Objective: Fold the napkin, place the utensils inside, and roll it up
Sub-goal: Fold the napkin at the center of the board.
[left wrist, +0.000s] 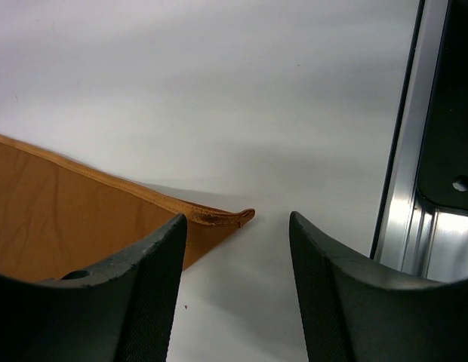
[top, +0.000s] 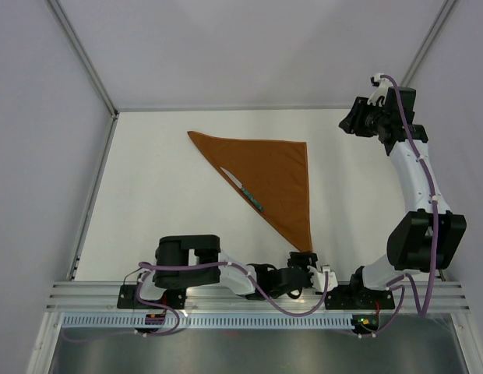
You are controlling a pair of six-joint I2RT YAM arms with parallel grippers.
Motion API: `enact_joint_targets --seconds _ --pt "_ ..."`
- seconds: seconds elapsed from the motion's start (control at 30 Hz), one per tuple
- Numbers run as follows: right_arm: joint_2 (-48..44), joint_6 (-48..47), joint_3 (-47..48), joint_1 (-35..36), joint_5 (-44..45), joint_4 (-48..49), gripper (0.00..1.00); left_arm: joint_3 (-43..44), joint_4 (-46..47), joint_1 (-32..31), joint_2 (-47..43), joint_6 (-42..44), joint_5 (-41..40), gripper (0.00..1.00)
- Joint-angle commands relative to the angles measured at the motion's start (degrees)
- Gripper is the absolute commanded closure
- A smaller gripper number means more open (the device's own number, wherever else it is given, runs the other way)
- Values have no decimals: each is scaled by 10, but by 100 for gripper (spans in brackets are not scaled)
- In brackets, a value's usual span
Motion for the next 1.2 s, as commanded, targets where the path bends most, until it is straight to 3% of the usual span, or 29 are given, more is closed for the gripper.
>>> enact_joint_targets --seconds 0.0,0.5,0.7,1.17 --pt "1 7 -4 -2 -4 9 54 14 16 -4 17 14 11 39" --pt "4 9 -6 -3 -11 9 56 24 18 10 9 -3 -3 74" --pt "6 8 -7 -3 -13 9 57 33 8 28 -22 -35 12 98" --pt "13 9 -7 -4 -20 9 57 5 -43 154 -138 -233 75 98"
